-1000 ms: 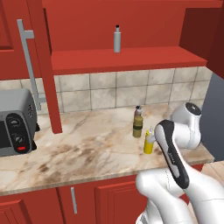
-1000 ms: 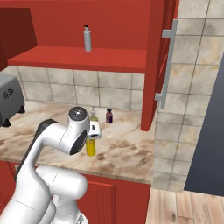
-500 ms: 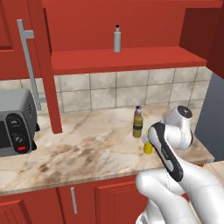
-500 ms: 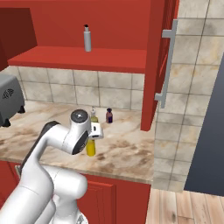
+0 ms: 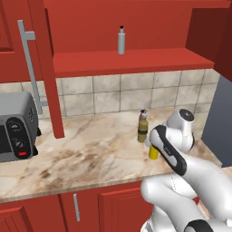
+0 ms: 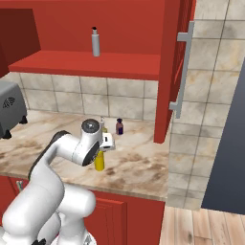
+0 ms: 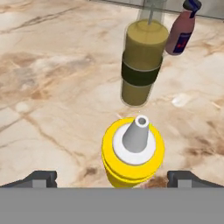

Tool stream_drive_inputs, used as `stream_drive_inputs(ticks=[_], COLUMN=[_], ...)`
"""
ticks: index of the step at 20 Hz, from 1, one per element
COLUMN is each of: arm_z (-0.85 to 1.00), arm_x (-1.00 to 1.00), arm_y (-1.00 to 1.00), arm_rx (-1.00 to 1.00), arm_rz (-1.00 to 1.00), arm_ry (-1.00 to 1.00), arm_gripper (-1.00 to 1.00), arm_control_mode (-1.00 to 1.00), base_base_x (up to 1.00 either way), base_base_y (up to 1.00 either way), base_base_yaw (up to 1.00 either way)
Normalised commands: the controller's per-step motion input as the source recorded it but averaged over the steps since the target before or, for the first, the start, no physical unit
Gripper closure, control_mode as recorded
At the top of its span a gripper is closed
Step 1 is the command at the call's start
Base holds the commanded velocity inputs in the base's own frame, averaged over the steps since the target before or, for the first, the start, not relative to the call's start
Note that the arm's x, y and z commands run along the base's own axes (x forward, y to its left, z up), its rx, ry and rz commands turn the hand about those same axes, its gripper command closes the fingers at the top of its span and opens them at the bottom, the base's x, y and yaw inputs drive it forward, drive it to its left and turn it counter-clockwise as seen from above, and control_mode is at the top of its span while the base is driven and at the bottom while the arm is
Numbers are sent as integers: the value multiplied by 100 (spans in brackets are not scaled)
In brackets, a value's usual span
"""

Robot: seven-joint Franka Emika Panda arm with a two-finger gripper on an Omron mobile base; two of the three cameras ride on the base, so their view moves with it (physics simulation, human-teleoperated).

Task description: Pick the mustard and oil and vinegar bottle from the counter and place them in the cabinet.

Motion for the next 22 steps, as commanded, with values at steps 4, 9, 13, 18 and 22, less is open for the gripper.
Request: stream_drive_inputs(ticks=[4,9,13,18,22], arm_z=[-11,-16,-20,-20,-5], arm_x=[19,15,10,12,1], arm_y=[0,0,0,0,0], arm_rx=[0,0,0,0,0], arm_rz=[0,0,0,0,0], arm_ry=[0,0,0,0,0], arm_gripper=[-100,-100,-100,100,100], arm_control_mode=[-100,-100,-100,-100,-100], base_base_x=[0,0,0,0,0], base_base_y=[0,0,0,0,0], base_base_yaw=[0,0,0,0,0])
